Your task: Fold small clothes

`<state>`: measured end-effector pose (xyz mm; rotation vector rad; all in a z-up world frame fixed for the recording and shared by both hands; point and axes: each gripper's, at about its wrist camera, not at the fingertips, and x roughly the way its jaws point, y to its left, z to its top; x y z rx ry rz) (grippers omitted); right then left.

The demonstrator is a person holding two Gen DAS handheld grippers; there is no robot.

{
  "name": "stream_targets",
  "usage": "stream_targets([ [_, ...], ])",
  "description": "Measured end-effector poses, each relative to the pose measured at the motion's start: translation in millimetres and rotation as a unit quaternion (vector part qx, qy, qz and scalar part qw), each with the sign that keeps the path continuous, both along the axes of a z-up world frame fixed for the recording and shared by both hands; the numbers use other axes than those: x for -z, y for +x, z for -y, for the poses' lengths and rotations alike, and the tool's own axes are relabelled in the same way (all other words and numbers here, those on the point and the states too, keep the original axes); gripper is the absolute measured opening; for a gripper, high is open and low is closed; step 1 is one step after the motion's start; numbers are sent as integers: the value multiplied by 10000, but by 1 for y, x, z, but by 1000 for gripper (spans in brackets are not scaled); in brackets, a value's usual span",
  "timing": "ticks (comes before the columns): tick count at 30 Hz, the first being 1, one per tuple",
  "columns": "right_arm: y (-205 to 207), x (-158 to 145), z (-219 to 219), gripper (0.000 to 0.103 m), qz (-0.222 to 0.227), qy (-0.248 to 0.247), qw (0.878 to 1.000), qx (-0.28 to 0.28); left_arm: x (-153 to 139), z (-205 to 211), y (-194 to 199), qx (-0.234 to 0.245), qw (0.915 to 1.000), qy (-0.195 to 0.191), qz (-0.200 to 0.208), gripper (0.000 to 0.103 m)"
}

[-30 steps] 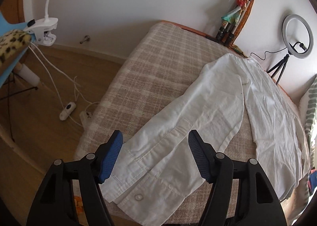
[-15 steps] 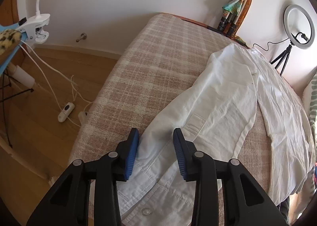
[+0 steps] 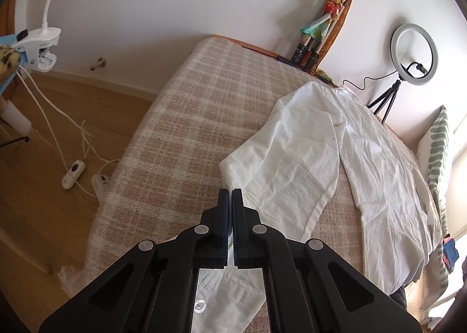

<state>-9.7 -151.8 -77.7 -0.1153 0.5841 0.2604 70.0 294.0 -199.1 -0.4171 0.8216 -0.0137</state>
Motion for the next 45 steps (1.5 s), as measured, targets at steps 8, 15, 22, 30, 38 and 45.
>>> stream_targets([
  [8, 29, 7, -9, 79, -647, 587, 9943, -613, -37, 35, -12, 257, 9962, -514, 658, 0],
  [15, 96, 21, -20, 57, -1689, 1364, 9698, -1114, -76, 102, -21, 988, 9864, -591, 1177, 0],
  [22, 183, 37, -55, 56, -2461, 2100, 9333, -1560, -70, 188, -17, 1900, 9743, -433, 1132, 0],
  [30, 227, 83, -120, 56, -3074, 1964, 9131, -1824, -44, 230, -18, 2435, 9675, 271, 626, 1],
  [38, 198, 104, -132, 56, -3164, 1347, 9180, -1974, -60, 197, -49, 2112, 9746, 78, 744, 19],
  [45, 161, 109, -136, 56, -3108, 1049, 9187, -2199, -17, 177, -49, 1661, 9854, -350, -152, 19],
])
